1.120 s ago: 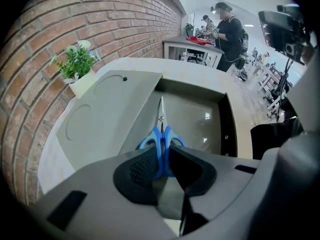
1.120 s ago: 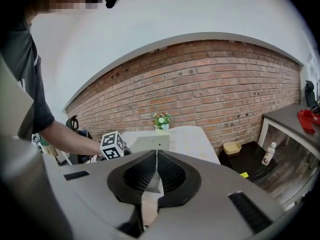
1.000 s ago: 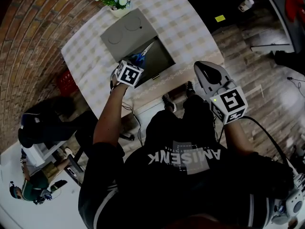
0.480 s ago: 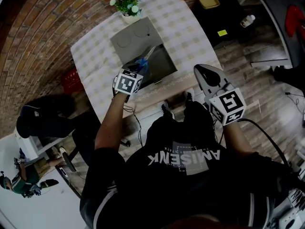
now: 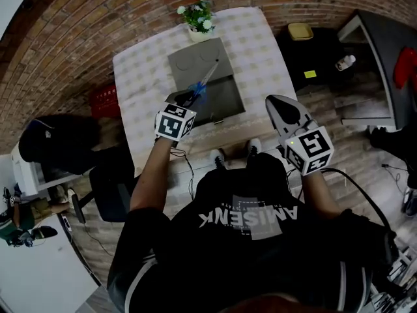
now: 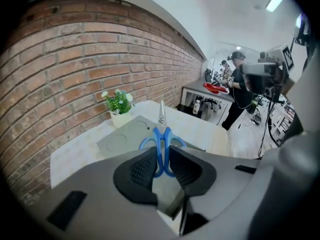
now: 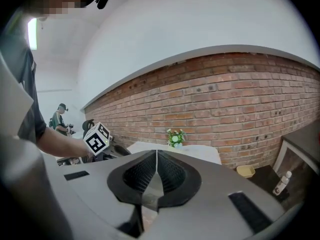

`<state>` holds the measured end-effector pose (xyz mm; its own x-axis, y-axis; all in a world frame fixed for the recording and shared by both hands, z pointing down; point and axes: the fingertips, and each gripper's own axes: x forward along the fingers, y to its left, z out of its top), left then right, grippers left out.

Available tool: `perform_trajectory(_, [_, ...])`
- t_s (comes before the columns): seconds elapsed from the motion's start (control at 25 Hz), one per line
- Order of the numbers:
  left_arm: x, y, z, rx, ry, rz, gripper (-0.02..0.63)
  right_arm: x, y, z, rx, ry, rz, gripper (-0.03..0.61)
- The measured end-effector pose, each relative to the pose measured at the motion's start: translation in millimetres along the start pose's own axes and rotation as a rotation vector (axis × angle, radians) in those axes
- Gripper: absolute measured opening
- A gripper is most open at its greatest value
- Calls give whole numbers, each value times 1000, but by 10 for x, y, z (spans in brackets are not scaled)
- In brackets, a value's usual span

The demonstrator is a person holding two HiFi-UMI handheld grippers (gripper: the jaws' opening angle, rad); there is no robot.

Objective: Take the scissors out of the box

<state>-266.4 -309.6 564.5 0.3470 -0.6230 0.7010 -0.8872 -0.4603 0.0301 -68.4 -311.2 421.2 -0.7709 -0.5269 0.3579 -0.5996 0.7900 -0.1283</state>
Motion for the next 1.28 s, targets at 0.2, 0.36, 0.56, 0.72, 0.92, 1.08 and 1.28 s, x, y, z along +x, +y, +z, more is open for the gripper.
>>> perform_trajectory(0.2, [-263,67,357,-88,-139,61,89,64,-94,201,-34,-28,50,43])
perform_trajectory(0.36, [-472,150,558,-111,-209,137,88,135,-182,341,-47,-47,86,43])
perform_trajectory(0.56, [-775,111,759,-136,-284,179,89,169,-242,484,-63,-75,134,43])
perform_trajectory(0.72, [-1041,39,871,-198,-352,186,89,223,-257,650,-92,-113,158,43])
perform_trajectory(0.92, [-1411,47,1031,-248,-477,282,89,219,-334,924,-22,-207,197,43])
perform_trajectory(1.08, [-1694,20,1180,-262,-573,339,89,197,-307,1123,-57,-236,218,41])
perform_trajectory(1.28, [-1985,-10,1316,-249,-668,376,89,232,-363,1285,-71,-249,183,41])
